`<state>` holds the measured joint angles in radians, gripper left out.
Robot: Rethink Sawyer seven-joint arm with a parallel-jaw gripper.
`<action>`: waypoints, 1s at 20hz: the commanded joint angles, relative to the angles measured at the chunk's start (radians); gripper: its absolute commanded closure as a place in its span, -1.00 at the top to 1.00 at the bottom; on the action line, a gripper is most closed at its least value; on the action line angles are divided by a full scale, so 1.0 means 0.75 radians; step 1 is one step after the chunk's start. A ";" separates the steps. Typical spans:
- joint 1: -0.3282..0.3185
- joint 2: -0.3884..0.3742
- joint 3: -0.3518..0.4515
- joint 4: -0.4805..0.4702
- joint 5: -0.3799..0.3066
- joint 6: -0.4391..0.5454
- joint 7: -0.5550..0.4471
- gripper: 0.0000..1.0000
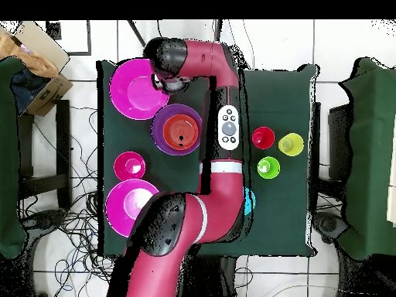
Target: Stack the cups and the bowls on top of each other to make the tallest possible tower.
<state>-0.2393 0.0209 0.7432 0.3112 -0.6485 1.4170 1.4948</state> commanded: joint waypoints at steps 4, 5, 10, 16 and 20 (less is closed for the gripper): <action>0.036 0.142 0.058 -0.050 -0.214 0.195 -0.154 1.00; 0.038 0.146 0.061 -0.052 -0.221 0.190 -0.151 1.00; 0.047 0.156 0.073 -0.065 -0.245 0.176 -0.144 1.00; 0.043 0.158 0.068 -0.051 -0.207 0.090 -0.076 -1.00; 0.047 0.161 0.089 -0.075 -0.234 0.141 -0.102 -1.00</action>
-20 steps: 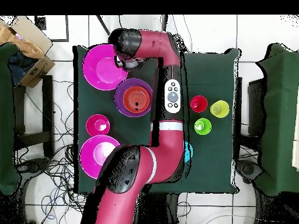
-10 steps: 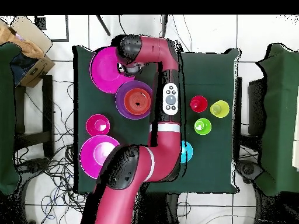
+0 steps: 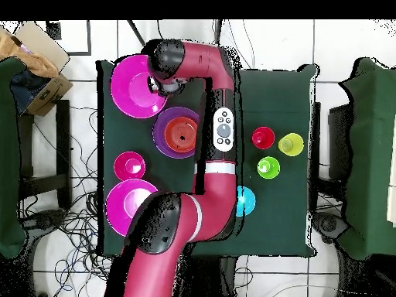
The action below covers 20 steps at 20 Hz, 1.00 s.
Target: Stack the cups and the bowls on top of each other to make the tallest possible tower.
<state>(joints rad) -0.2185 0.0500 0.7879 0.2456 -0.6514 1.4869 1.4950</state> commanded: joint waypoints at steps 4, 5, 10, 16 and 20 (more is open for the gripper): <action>0.022 0.129 0.063 -0.010 -0.266 0.059 -0.100 -1.00; 0.022 0.129 0.070 -0.013 -0.273 0.066 -0.099 -1.00; 0.020 0.105 0.131 -0.032 -0.320 0.104 -0.073 -1.00; 0.009 0.006 0.115 0.020 -0.232 -0.009 -0.009 -1.00; 0.000 -0.206 0.083 0.072 -0.091 -0.061 0.049 -1.00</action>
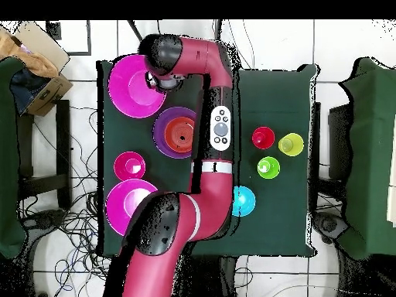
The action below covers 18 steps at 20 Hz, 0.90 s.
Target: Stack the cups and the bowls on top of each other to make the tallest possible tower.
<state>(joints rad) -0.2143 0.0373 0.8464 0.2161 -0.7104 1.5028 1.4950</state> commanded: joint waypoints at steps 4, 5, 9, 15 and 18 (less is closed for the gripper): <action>-0.008 -0.305 0.071 0.086 -0.027 0.029 0.024 -1.00; -0.010 -0.325 0.091 0.082 -0.027 0.039 0.012 -1.00; -0.009 -0.386 0.166 0.063 -0.063 0.095 -0.030 -1.00; -0.015 -0.459 0.302 0.023 -0.219 0.264 -0.094 -1.00; -0.029 -0.489 0.363 0.011 -0.305 0.358 -0.122 -1.00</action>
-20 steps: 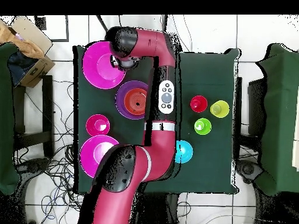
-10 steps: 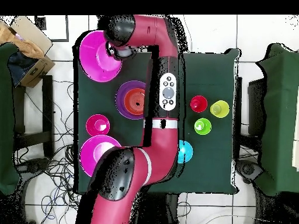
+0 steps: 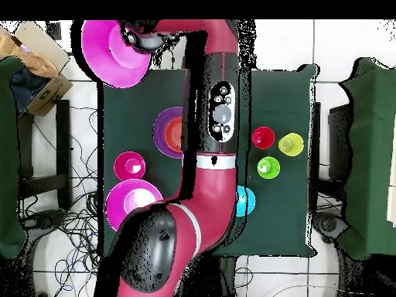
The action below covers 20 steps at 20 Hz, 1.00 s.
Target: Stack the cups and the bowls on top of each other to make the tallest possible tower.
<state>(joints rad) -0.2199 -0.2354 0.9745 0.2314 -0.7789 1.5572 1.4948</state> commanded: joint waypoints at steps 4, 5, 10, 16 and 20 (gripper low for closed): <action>-0.041 -0.130 0.210 -0.010 -0.347 0.410 -0.239 -1.00; -0.058 -0.132 0.184 0.011 -0.328 0.398 -0.264 -1.00; -0.226 -0.210 -0.060 0.309 -0.087 0.282 -0.470 -1.00; -0.367 -0.260 -0.129 0.579 0.032 0.128 -0.560 -1.00; -0.357 -0.238 -0.117 0.580 0.014 0.123 -0.535 -1.00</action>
<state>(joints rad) -0.4791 -0.3969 0.9506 0.5177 -0.7584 1.6836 1.4584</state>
